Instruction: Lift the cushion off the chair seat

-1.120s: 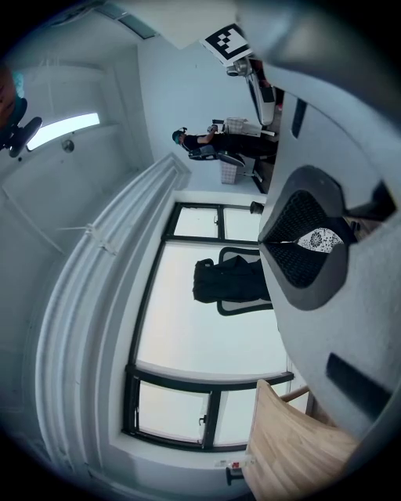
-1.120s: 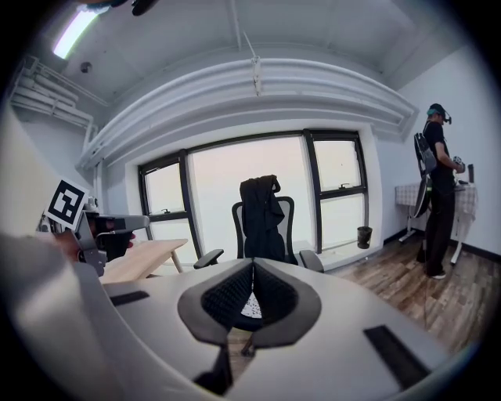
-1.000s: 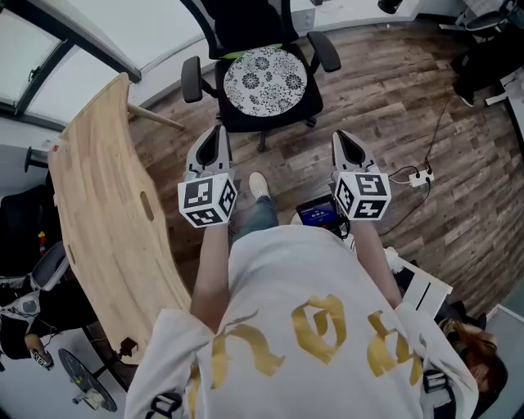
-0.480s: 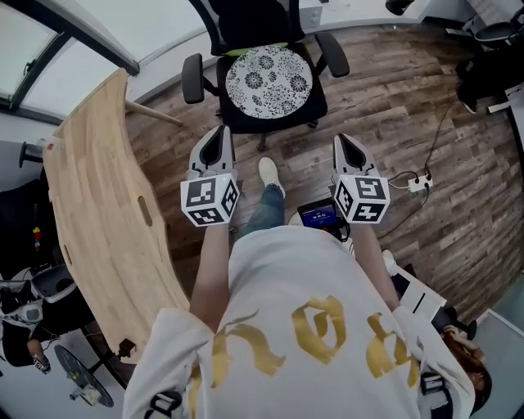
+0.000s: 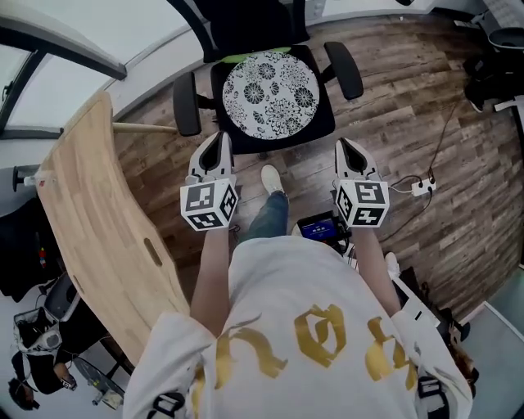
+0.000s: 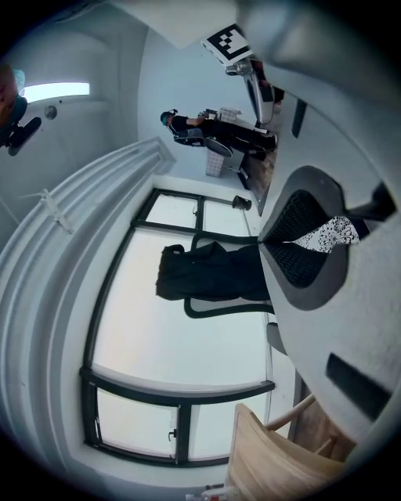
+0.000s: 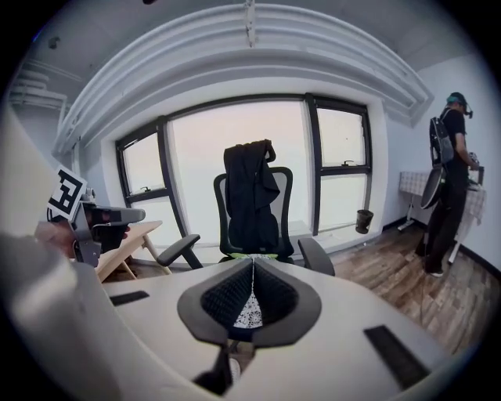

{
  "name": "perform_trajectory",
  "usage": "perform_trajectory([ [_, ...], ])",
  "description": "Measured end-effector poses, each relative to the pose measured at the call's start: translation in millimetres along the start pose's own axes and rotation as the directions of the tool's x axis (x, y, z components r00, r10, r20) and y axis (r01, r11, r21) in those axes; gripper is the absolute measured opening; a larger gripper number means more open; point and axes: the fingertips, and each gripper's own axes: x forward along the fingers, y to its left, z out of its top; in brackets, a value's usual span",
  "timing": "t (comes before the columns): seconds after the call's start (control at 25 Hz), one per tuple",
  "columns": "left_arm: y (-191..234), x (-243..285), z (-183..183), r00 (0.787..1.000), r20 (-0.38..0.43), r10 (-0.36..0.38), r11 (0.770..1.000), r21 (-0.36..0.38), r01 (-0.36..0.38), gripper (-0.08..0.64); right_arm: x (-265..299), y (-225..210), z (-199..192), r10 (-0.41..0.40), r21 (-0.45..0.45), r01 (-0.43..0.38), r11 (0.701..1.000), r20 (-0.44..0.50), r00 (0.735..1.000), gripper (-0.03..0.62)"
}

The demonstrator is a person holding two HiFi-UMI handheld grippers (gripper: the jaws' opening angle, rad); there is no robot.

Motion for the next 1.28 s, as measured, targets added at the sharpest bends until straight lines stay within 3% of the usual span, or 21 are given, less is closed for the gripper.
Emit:
perform_trajectory([
  [0.2, 28, 63, 15, 0.999, -0.033, 0.002, 1.000, 0.020, -0.001, 0.011, 57, -8, 20, -0.014, 0.011, 0.015, 1.000, -0.039, 0.999, 0.012],
  [0.48, 69, 123, 41, 0.998, 0.001, 0.055, 0.994, 0.091, -0.055, 0.011, 113, -4, 37, -0.027, -0.001, 0.028, 1.000, -0.091, 0.995, 0.012],
  [0.92, 89, 162, 49, 1.000, -0.001, -0.002, 1.000, 0.004, 0.002, 0.011, 142, -6, 54, -0.050, -0.005, 0.050, 0.999, -0.113, 0.992, 0.012],
  [1.16, 86, 170, 55, 1.000, -0.013, -0.010, 1.000, 0.015, 0.011, 0.011, 142, -14, 65, -0.068, 0.006, 0.069, 0.998, -0.091, 0.993, 0.012],
  [1.28, 92, 173, 57, 1.000, -0.006, 0.020, 1.000, 0.018, -0.020, 0.011, 147, -16, 63, -0.074, 0.003, 0.075, 0.997, -0.097, 0.992, 0.012],
])
